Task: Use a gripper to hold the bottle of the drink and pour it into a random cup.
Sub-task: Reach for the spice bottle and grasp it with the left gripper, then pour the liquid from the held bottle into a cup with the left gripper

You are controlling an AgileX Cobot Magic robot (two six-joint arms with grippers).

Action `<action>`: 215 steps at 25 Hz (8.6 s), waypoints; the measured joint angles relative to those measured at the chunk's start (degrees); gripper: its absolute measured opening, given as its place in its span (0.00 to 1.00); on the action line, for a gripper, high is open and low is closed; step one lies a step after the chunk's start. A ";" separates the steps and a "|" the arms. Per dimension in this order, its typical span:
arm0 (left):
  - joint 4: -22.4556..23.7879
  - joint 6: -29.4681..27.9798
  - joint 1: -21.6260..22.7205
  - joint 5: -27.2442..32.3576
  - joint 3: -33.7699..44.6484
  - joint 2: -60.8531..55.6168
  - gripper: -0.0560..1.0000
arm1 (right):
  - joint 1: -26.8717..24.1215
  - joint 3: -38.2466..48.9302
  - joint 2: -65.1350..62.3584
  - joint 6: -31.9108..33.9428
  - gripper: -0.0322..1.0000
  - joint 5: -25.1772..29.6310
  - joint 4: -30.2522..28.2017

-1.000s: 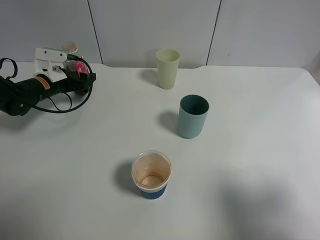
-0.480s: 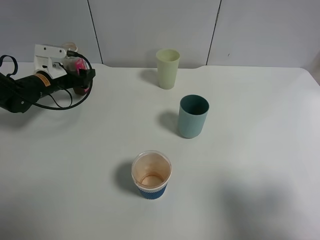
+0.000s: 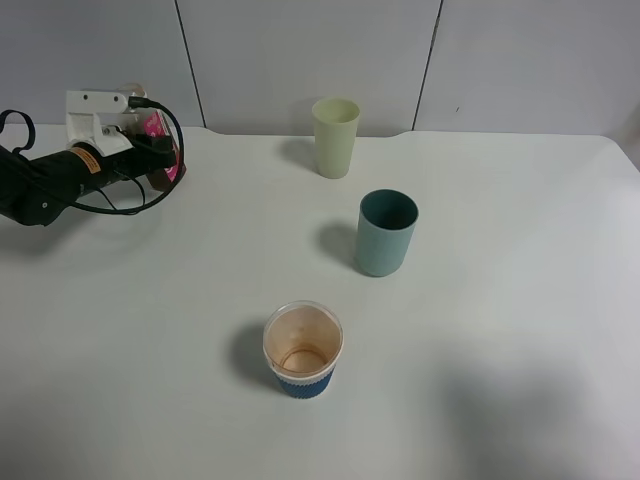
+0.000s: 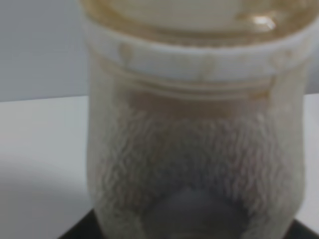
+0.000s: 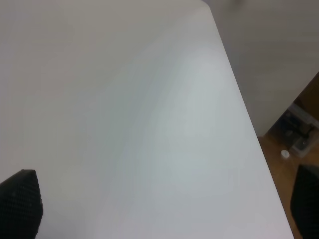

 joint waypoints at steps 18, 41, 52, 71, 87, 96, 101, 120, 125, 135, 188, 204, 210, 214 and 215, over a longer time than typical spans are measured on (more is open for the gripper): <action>-10.81 9.91 -4.58 11.82 12.45 -20.01 0.36 | 0.00 0.00 0.00 0.00 0.99 0.00 0.00; -88.20 80.28 -31.70 24.36 28.38 -53.23 0.36 | 0.00 0.00 0.00 0.00 0.99 0.00 0.00; -120.67 113.55 -56.11 7.87 28.38 -57.59 0.36 | 0.00 0.00 0.00 0.00 0.99 0.00 0.00; -125.97 124.46 -82.38 -0.47 28.38 -52.72 0.36 | 0.00 0.00 0.00 0.00 0.99 0.00 0.00; -125.25 124.57 -82.66 -0.58 28.33 -39.97 0.36 | 0.00 0.00 0.00 0.00 0.99 0.00 0.00; -122.41 125.95 -82.66 -0.58 28.28 -36.47 0.36 | 0.00 0.00 0.00 0.00 0.99 0.00 0.00; -121.31 126.16 -82.66 -0.58 28.28 -36.40 0.36 | 0.00 0.00 0.00 0.00 0.99 0.00 0.00; -115.46 133.79 -82.66 -3.29 28.28 -34.07 0.35 | 0.00 0.00 0.00 0.00 0.99 0.00 0.00; -114.92 136.88 -82.66 -3.50 28.28 -33.95 0.35 | 0.00 0.00 0.00 0.00 0.99 0.00 0.00; -114.75 139.24 -82.66 -4.00 28.28 -33.95 0.35 | 0.00 0.00 0.00 0.00 0.99 0.00 0.00; -111.35 142.52 -82.66 -8.21 28.23 -32.63 0.35 | 0.00 0.00 0.00 0.00 0.99 0.00 0.00; -108.89 142.52 -81.13 -8.59 28.23 -32.63 0.35 | 0.00 0.00 0.00 0.00 0.99 0.00 0.00; -107.87 143.42 -81.13 -8.69 28.23 -32.63 0.35 | 0.00 0.00 0.00 0.00 0.99 0.00 0.00; -107.59 144.17 -81.13 -8.69 28.23 -32.63 0.35 | 0.00 0.00 0.00 0.00 0.99 0.00 0.00; -107.52 144.17 -81.13 -8.69 28.23 -32.63 0.35 | 0.00 0.00 0.00 0.00 0.99 0.00 0.00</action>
